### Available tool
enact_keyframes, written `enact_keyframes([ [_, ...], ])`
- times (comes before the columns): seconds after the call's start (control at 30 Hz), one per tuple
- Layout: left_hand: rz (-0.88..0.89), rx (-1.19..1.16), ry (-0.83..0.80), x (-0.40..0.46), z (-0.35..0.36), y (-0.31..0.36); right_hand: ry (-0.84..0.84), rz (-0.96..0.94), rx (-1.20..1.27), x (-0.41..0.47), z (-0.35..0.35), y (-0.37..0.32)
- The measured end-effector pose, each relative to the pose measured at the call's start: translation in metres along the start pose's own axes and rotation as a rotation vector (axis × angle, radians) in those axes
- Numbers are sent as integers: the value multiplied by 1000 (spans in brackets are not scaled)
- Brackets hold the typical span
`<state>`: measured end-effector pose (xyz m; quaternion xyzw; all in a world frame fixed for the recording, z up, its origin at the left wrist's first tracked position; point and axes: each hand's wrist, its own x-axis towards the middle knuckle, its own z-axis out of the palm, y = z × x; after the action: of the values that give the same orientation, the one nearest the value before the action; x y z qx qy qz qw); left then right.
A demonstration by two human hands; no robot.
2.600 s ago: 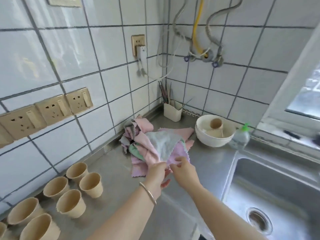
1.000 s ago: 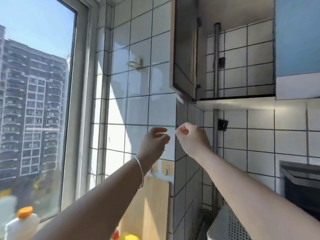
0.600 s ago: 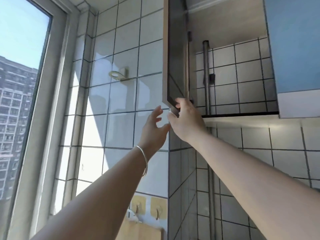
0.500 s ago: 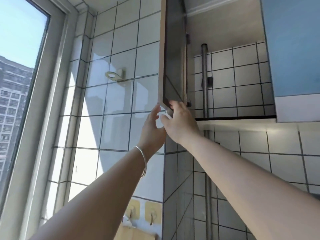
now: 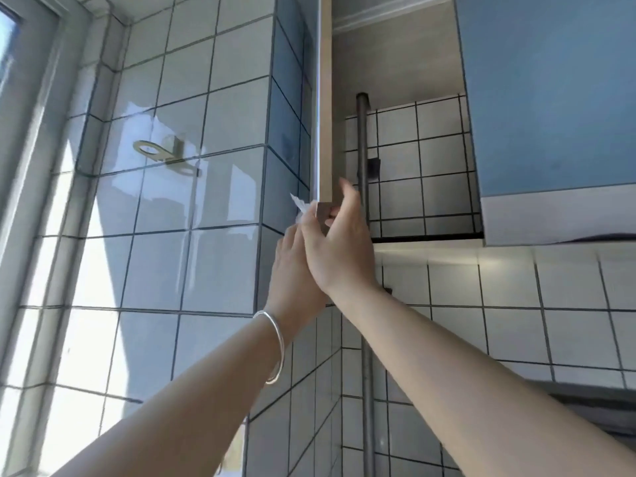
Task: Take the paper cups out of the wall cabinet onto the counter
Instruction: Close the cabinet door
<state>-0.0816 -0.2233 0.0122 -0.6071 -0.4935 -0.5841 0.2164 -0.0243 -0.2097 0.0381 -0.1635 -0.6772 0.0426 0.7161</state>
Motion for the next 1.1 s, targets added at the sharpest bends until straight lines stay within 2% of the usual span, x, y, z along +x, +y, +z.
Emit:
enact_keyframes([
  [0.17, 100, 79, 26, 0, 61, 27, 63, 100, 78, 10, -40, 41],
  [0.33, 134, 221, 12, 9, 122, 46, 103, 197, -8, 28, -91, 95],
  [0.47, 126, 261, 8, 19, 167, 56, 27, 225, -269, 44, -128, 142],
  [0.67, 166, 288, -63, 38, 227, 53, -122, 108, -715, 53, -164, 193],
  [0.9, 243, 327, 14, 56, 274, 46, -164, 30, -987, 63, -167, 231],
  [1.1, 246, 341, -89, 64, 296, 34, -228, 92, -1114, 70, -163, 248],
])
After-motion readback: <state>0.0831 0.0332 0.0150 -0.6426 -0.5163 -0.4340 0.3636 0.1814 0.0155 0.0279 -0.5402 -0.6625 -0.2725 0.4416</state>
